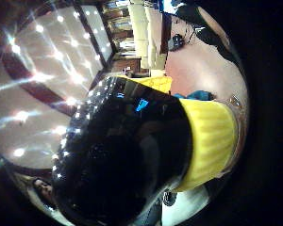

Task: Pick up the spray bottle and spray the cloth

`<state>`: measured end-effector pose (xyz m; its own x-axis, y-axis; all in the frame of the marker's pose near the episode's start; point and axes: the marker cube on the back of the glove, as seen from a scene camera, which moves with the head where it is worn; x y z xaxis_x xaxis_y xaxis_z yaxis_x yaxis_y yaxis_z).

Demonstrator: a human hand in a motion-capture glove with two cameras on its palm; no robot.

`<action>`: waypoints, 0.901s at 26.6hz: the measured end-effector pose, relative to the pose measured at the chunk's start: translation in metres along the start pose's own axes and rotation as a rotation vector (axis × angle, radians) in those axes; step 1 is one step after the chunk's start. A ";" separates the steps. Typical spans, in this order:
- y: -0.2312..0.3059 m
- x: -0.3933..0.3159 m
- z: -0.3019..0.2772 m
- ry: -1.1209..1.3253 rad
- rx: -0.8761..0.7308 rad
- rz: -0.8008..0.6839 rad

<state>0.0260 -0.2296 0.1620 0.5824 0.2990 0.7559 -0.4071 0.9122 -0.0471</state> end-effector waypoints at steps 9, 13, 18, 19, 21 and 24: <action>-0.017 -0.001 0.009 0.038 0.023 -0.001; -0.022 -0.005 0.009 0.035 0.024 -0.010; -0.026 -0.011 0.009 0.027 0.042 -0.021; -0.026 -0.011 0.010 0.025 0.043 -0.025; -0.025 -0.011 0.011 0.022 0.047 -0.032; -0.025 -0.011 0.011 0.019 0.051 -0.034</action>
<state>0.0221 -0.2586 0.1623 0.6096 0.2734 0.7441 -0.4217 0.9066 0.0124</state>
